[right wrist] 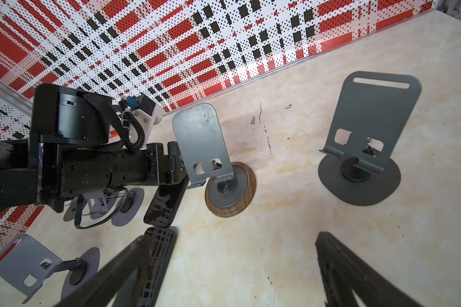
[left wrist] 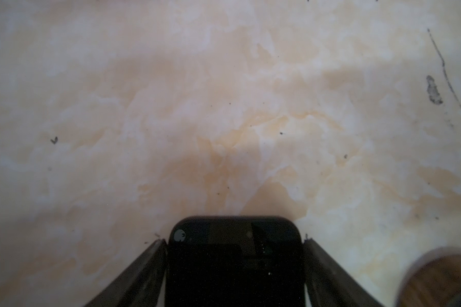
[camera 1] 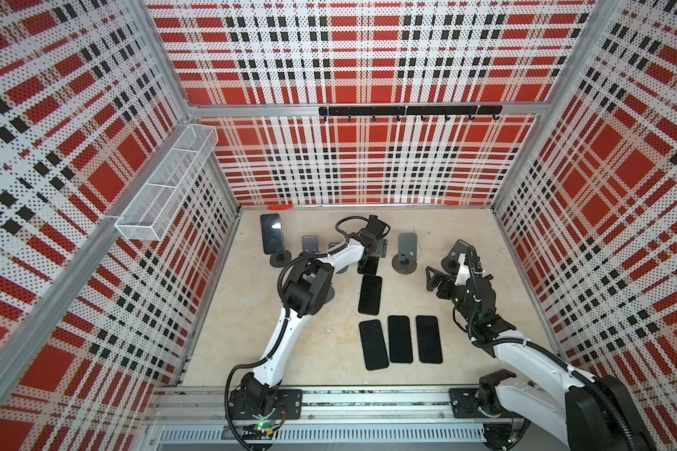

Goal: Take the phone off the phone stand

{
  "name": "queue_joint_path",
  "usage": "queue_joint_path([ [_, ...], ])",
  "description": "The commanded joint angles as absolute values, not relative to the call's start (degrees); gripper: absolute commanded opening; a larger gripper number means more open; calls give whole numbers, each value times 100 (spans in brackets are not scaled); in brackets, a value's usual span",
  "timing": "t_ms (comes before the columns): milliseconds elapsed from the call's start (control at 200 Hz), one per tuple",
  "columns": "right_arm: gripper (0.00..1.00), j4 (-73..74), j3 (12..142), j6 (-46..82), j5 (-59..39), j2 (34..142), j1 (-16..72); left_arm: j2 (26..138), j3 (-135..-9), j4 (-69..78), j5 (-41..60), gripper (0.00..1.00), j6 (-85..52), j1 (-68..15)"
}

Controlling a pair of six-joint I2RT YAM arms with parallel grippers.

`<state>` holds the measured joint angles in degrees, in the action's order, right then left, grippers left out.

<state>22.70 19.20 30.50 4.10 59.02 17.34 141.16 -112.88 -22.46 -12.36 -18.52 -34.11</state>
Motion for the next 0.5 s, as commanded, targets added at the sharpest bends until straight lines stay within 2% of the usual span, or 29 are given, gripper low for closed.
queue_joint_path([
  [0, 100, 2435, 1882, 3067, 422, 5810, 1752, 14189, -11390, -2394, -1347, 82, -1786, -3385],
  [491, 100, 2435, 1905, 3041, 510, 5915, 1750, 13378, -11802, -2365, -1920, 85, -1549, -3555],
])
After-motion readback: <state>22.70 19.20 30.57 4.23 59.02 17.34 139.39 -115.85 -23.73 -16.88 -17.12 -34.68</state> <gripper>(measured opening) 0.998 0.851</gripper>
